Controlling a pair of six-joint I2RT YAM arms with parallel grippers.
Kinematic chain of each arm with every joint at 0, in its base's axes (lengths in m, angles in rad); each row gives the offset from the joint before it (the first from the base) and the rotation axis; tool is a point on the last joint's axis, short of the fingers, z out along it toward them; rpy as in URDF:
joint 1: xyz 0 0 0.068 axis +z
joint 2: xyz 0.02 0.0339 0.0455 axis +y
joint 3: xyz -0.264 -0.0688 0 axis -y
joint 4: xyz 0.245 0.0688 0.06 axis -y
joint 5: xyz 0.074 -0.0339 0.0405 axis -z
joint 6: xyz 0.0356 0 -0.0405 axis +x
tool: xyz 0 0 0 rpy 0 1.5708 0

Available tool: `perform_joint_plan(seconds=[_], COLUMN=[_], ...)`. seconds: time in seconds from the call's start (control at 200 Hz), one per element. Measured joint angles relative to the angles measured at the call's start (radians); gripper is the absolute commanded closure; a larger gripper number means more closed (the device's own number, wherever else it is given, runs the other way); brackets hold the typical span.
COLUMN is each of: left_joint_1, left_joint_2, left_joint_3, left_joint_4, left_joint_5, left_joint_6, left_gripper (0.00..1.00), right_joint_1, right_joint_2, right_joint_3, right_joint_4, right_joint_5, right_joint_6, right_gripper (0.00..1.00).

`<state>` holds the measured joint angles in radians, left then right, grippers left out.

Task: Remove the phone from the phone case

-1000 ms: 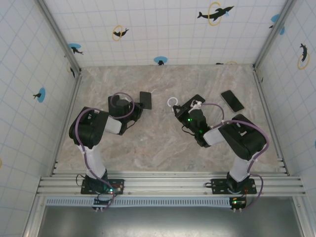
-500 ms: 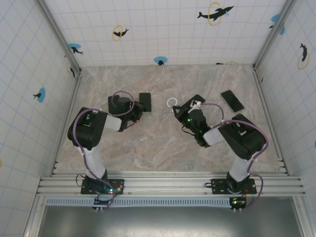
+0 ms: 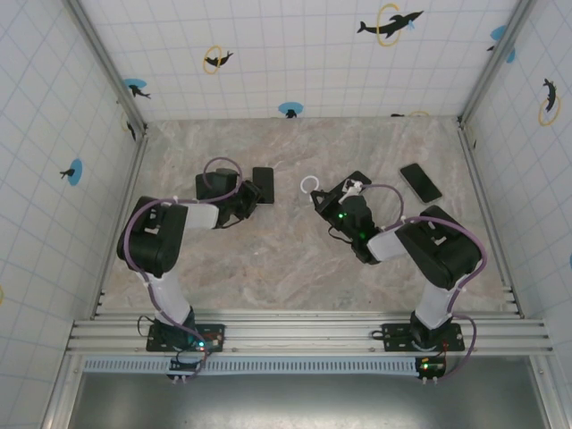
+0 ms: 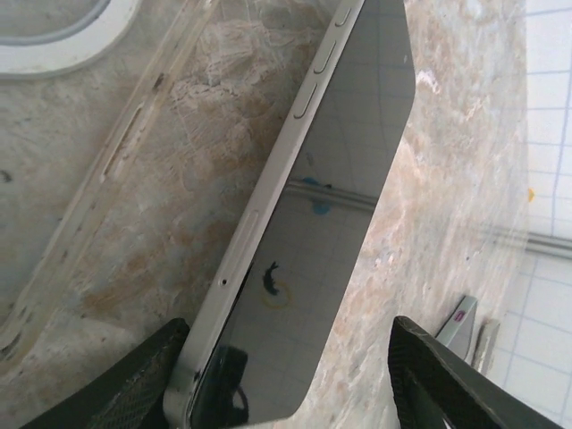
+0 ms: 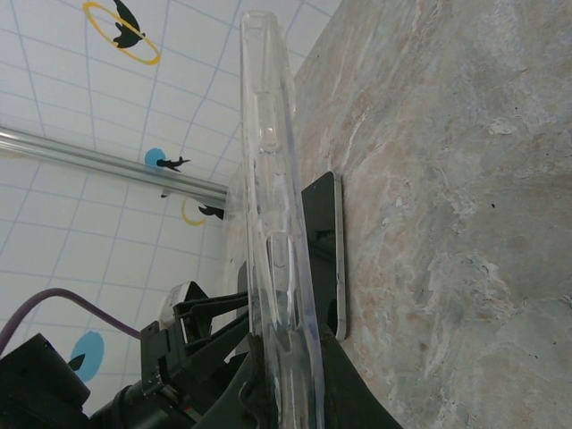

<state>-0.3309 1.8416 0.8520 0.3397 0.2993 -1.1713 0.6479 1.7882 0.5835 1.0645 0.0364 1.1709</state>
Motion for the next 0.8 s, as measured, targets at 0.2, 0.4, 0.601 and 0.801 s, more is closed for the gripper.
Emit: perform_joint_plan(seconds=[0.2,0.4,0.601,0.801], left_joint_1=[0.000,0.002,0.006,0.006], left_joint_2=[-0.044,-0.087,-0.163,-0.297], left_joint_3=[0.002,0.002,0.004,0.019], left_joint_4=[-0.107,-0.173,-0.231,-0.294], left_joint_5=[-0.005,-0.024,-0.031,-0.047], left_joint_6=[0.051,0.088,0.126,0.178], left_gripper=[0.33,0.32,0.28,0.23], right_joint_1=[0.001,0.013,0.027,0.047], right_joint_2=[0.000,0.027,0.111,0.208], right_joint_3=[0.020,0.054,0.116,0.203], right_joint_4=[-0.023,-0.041,-0.074,-0.083], right_joint_5=[-0.003,0.012,0.021,0.047], right_joint_6=[-0.008,-0.031,-0.073,-0.107], right_gripper=[0.93,0.93,0.93,0.93])
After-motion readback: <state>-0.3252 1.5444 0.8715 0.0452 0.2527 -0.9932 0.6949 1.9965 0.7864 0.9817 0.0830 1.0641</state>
